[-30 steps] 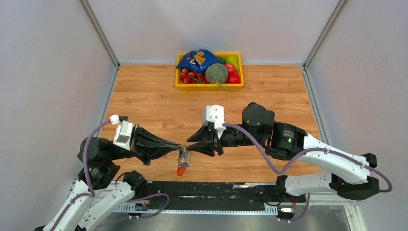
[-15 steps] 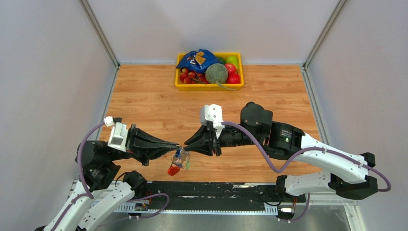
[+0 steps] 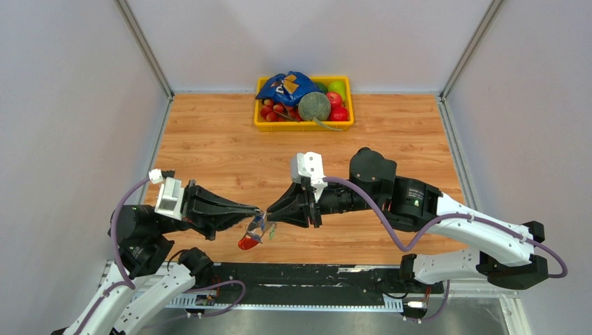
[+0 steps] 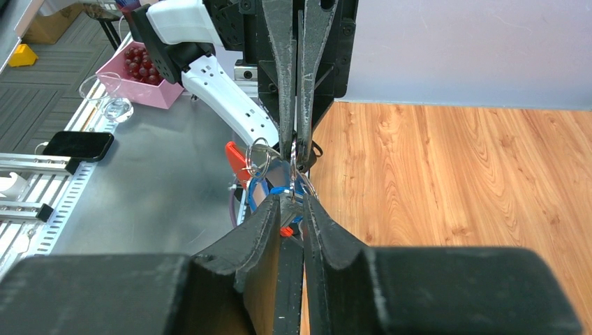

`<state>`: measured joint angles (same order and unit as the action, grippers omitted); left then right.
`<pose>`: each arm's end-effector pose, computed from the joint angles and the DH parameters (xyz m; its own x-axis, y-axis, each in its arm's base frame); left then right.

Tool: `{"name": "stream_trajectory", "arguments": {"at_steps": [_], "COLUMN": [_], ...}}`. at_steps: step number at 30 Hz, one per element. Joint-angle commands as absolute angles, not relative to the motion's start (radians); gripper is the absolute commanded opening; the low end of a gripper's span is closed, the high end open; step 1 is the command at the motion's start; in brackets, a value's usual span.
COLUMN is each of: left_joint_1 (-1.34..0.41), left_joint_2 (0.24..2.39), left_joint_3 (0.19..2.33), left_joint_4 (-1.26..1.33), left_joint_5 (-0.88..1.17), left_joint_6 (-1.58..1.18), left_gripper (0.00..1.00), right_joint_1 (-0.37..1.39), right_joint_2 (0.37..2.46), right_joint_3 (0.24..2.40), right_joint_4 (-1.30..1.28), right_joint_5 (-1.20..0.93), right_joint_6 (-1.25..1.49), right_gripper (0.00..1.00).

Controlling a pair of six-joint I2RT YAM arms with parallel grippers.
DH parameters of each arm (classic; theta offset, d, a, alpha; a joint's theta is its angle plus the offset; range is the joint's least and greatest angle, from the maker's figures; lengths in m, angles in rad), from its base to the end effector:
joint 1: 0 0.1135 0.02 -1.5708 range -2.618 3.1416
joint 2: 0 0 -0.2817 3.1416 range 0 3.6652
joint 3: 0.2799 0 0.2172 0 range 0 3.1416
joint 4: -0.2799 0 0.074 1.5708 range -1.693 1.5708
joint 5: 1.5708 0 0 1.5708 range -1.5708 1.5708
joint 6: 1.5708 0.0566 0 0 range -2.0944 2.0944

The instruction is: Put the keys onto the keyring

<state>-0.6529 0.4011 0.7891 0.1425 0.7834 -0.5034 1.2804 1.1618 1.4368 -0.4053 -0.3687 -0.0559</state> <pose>-0.0007 -0.0497 0.4157 -0.0888 -0.3623 -0.9278 0.9944 0.0208 -0.1033 0.0430 0.2150 0.4699 0.0185 -0.1201 -0.9926 -0.9966 -0.0821 -0.0086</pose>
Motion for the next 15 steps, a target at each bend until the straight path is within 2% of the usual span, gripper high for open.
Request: {"name": "stream_trajectory", "arguments": {"at_steps": [1,12,15], "left_joint_1": [-0.653,-0.653,-0.653], "left_joint_2": [0.394,0.389,0.386], "left_joint_3": [0.788,0.785,0.783], "left_joint_4": [0.186,0.19,0.192], "left_joint_5": [0.768,0.77,0.768], "left_joint_6": [-0.497,-0.5,-0.5], "left_gripper": [0.0,0.0,0.0], "right_joint_1": [1.282,1.282,1.282], "right_joint_2": [1.153,1.178,1.188], "right_joint_3": [1.449,1.459,1.462], "right_joint_4": [-0.358,-0.349,-0.349], "right_joint_5": [-0.386,-0.383,-0.391], "right_joint_6": [-0.042,-0.042,-0.042], "right_gripper": [0.22,0.2,0.15]}}
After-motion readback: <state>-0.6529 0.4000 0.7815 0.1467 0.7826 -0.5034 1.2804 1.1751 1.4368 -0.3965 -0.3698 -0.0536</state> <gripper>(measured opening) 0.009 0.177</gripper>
